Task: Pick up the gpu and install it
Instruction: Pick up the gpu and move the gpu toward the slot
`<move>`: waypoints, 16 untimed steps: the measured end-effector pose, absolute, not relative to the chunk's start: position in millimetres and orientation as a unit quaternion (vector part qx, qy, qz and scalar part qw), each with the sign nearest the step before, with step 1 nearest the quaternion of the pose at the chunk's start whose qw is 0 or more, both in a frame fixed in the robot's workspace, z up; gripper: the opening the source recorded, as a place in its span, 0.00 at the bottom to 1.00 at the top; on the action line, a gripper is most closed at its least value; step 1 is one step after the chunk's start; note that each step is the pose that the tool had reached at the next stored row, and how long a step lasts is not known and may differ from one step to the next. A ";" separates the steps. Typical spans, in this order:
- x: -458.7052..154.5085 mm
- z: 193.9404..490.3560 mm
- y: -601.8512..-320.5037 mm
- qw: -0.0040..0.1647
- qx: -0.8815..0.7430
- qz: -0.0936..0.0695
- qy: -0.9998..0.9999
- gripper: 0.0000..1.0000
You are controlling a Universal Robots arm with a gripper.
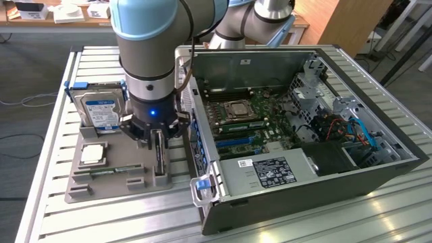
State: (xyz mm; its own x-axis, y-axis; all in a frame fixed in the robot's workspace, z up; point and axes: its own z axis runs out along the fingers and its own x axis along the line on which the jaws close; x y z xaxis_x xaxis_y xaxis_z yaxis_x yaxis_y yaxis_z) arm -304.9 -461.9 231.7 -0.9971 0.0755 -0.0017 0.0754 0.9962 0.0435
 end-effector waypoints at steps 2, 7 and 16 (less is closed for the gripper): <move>-304.8 231.7 -461.9 0.002 0.038 0.022 0.999 0.42; -304.7 229.9 -461.9 0.002 0.038 0.022 0.999 0.42; -304.7 229.9 -462.0 0.002 0.038 0.022 0.999 0.42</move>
